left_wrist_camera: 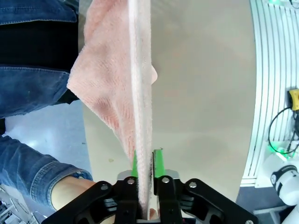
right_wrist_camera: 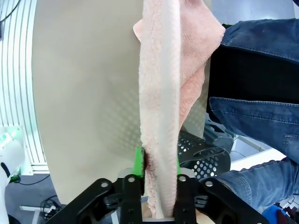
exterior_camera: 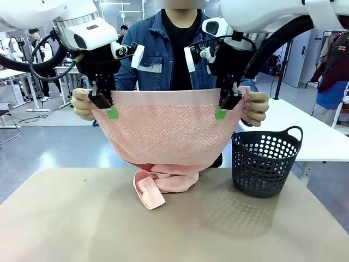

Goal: Fold the towel.
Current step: Grab the top end of the 100 cm Hotel Towel extended by the human, then release the end of the 100 cm Hotel Towel you were holding and grab the top end of the folded side.

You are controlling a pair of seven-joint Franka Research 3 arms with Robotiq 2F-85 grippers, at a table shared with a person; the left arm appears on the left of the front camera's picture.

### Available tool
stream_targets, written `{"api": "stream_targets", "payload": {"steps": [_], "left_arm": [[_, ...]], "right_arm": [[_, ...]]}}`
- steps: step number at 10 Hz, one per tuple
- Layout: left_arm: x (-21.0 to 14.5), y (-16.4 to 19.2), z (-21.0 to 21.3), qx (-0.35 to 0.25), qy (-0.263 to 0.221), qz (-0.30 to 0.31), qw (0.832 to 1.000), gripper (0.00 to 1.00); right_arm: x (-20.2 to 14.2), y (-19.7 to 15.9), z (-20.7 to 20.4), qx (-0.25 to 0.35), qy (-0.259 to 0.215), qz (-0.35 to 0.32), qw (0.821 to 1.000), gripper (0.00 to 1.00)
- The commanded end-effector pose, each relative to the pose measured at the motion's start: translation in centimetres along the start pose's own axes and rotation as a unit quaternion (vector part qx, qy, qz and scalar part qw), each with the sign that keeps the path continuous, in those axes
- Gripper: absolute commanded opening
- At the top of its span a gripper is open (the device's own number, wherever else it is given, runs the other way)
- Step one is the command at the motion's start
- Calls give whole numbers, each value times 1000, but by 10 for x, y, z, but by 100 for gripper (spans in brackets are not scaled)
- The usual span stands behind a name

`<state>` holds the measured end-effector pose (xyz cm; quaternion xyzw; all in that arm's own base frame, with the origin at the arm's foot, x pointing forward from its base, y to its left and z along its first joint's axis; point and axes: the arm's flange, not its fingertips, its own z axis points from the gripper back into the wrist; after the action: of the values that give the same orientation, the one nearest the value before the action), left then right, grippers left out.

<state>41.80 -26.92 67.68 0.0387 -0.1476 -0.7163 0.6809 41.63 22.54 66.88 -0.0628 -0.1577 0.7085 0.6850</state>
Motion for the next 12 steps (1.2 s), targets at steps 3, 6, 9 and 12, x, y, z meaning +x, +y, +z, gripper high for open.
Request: {"api": "stream_targets", "payload": {"steps": [3, 6, 9, 12], "left_arm": [[1, -6, -4, 10, 17, 13, 1000, 0], [0, -1, -2, -2, 1, 4, 1000, 0], [0, -1, -2, -2, 1, 4, 1000, 0], [0, -1, -2, -2, 1, 4, 1000, 0]], "right_arm": [[3, 6, 1, -13, 4, -18, 1000, 0], [0, 1, 2, -3, -1, -6, 1000, 0], [0, 1, 2, -3, -1, -6, 1000, 0], [0, 1, 2, -3, -1, -6, 1000, 0]]}}
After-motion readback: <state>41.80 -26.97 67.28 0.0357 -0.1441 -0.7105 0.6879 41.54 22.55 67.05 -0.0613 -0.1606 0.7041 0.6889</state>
